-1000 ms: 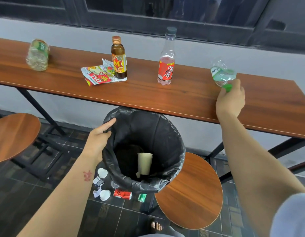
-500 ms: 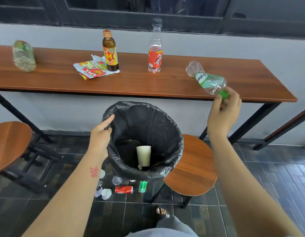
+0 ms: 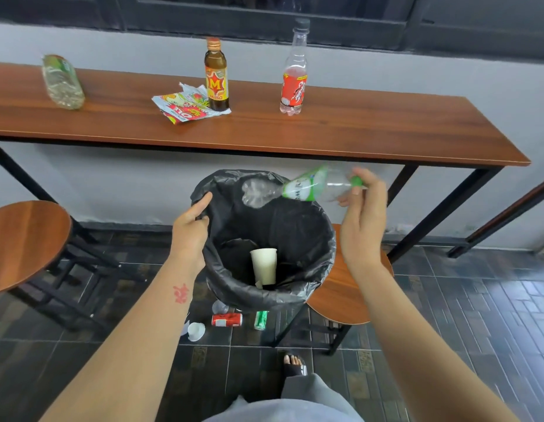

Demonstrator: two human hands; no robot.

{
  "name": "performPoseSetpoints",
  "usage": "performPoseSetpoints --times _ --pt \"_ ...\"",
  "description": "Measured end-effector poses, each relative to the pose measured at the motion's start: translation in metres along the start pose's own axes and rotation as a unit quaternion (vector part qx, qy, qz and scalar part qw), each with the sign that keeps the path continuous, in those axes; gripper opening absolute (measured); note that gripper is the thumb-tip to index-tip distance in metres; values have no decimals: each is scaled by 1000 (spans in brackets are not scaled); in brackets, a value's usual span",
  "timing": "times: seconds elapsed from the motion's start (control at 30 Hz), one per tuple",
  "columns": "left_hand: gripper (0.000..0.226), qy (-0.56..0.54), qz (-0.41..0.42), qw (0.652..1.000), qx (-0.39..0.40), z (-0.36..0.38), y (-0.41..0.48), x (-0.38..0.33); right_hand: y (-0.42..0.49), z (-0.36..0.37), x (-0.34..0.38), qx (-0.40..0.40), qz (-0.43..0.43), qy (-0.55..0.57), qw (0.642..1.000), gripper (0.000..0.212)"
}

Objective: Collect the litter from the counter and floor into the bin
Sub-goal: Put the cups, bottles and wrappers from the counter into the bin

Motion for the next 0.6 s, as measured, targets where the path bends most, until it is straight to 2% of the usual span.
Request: performPoseSetpoints --times 0.07,0.17,0.3,0.47,0.6 --pt "52 0 8 1000 0 -7 -2 1 -14 14 -10 101 26 -60 993 29" --pt "52 2 11 1000 -4 -18 -4 2 -33 31 -28 235 40 -149 960 28" --pt "53 13 9 1000 -12 -32 0 5 -41 43 -39 346 48 -221 911 30" --pt "54 17 7 1000 -24 -41 6 6 -34 55 -35 386 25 -257 886 42" --pt "53 19 6 999 -33 -42 12 2 -13 62 -31 311 -19 -219 925 44"
Point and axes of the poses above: each hand's wrist, its own y-axis towards the middle knuckle, its own z-axis out of the palm, x = y × z, the point moved 2 cm from there along y, towards the middle knuckle, and after that the axes turned 15 degrees about y, right-handed, at the moved point
